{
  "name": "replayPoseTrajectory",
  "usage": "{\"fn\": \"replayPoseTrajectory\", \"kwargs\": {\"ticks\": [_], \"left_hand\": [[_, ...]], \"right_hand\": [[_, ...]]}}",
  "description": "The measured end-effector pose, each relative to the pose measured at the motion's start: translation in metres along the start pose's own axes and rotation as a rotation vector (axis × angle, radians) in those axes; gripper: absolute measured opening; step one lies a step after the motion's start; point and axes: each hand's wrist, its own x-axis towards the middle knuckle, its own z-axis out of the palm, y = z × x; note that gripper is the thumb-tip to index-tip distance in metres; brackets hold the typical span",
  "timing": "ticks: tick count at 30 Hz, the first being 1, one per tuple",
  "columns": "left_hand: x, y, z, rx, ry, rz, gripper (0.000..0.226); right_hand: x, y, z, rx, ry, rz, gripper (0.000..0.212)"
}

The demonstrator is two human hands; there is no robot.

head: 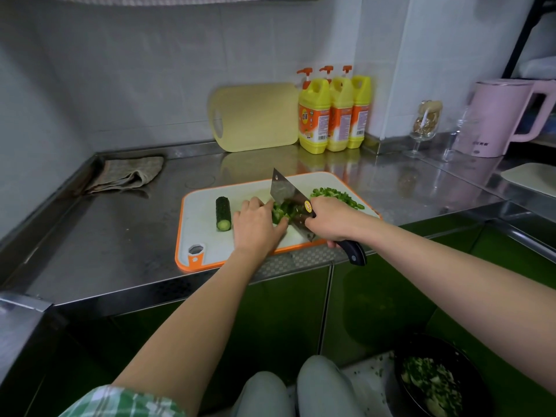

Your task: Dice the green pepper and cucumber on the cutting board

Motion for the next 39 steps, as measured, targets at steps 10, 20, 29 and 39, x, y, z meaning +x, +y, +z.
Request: {"fn": "replayPoseTrajectory", "kwargs": {"ticks": [10, 20, 29, 39], "left_hand": [[0.003, -0.005, 0.004, 0.012, -0.096, -0.062, 0.051], [0.0, -0.007, 0.002, -0.155, -0.076, -0.07, 0.052], [-0.001, -0.007, 0.001, -0.137, -0.067, -0.088, 0.048], [-0.003, -0.007, 0.003, -0.226, 0.0, -0.097, 0.041]], "right_hand": [[0.015, -0.014, 0.003, -0.03, -0.02, 0.006, 0.01], [0.032, -0.03, 0.006, -0.026, 0.027, 0.078, 0.016], [0.024, -0.02, -0.009, -0.06, -0.075, 0.074, 0.015], [0.012, 0.001, -0.006, 0.104, 0.113, 0.017, 0.007]]}}
